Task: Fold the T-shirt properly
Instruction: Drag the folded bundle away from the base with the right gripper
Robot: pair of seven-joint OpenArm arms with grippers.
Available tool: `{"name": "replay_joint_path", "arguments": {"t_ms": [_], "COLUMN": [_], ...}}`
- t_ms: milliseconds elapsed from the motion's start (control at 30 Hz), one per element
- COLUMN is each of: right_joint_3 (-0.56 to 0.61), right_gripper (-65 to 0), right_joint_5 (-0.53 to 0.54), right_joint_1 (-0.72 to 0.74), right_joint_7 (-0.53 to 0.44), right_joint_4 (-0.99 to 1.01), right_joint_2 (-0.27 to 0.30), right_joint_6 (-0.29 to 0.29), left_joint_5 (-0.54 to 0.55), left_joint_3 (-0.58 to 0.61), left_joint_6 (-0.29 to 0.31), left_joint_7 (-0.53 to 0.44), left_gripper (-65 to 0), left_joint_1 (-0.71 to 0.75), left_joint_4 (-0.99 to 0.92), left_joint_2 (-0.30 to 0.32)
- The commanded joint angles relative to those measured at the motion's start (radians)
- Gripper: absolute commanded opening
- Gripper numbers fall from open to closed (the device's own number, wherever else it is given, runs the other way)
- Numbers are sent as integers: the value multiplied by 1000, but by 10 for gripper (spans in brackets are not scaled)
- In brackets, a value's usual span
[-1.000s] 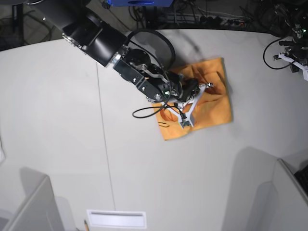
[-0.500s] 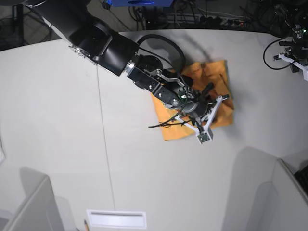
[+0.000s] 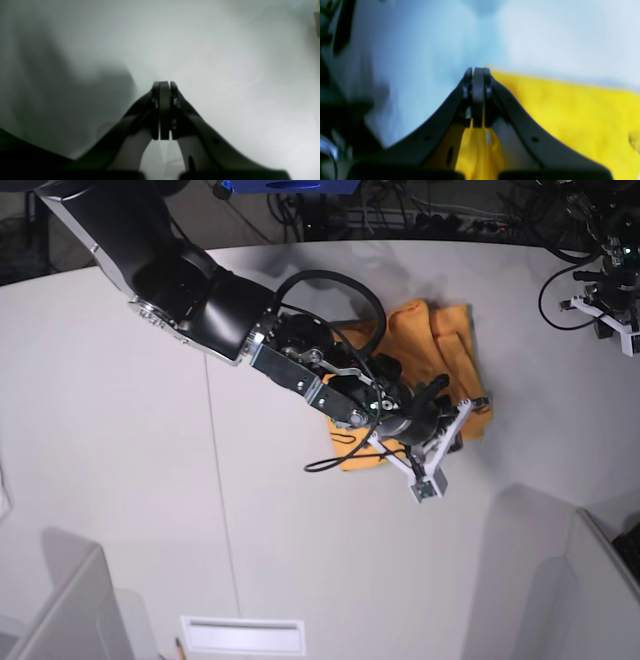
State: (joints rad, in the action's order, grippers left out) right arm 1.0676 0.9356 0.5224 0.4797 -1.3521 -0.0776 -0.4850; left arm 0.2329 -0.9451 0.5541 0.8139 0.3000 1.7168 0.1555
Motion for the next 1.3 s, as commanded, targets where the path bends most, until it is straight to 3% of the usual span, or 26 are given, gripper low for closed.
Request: {"name": "replay_joint_path", "arguments": {"t_ms": [0,100,200,300,400,433,500,533,567,667,867,1033,1267], "right_joint_3": [-3,1,3,61,113,113,105,112,124,150,194,283,280], "right_gripper": [-650,-650,-650,-650,-650,-630,-441,-366,-338,-360,-357,-342,-339], "right_joint_5": [0,0,-26,-174,-306,-329,-350,-355,-358,-370,-571,-712,-903], "right_joint_1": [18,9,-41,-114,-172,-183,-190,-192,-192,-186,-203,-250,-327], "right_joint_7": [27,193,281,354,439,472,511,518,518,491,478,478,486], "right_joint_4": [-45,-135,-267,-396,-445,-445,-445,-447,-445,-432,-312,-246,-214], "right_joint_2": [-9,20,58,66,51,45,40,40,40,43,-6,-44,-55], "right_joint_6": [-11,-82,-157,-213,-213,-213,-213,-213,-213,-213,-213,-213,-213], "left_joint_5": [3,3,4,4,4,4,4,4,4,4,4,3,3], "left_joint_3": [-10,-5,-12,-19,-79,-101,-150,-176,-196,-225,-229,-197,-191], "left_joint_6": [-1,1,1,1,5,28,108,144,144,144,144,144,144], "left_joint_7": [-18,-18,-18,-18,-18,-18,-18,-18,-18,-18,-18,-18,-18], "left_gripper": [-650,-650,-650,-650,-650,-650,-650,-650,-650,-650,-650,-650,-650], "left_joint_1": [3,12,5,3,3,3,0,0,0,1,12,12,12], "left_joint_4": [13,21,13,-4,-19,-28,-51,-68,-87,-137,-131,-54,-18], "left_joint_2": [19,19,17,19,20,22,26,39,46,59,54,3,-37]}}
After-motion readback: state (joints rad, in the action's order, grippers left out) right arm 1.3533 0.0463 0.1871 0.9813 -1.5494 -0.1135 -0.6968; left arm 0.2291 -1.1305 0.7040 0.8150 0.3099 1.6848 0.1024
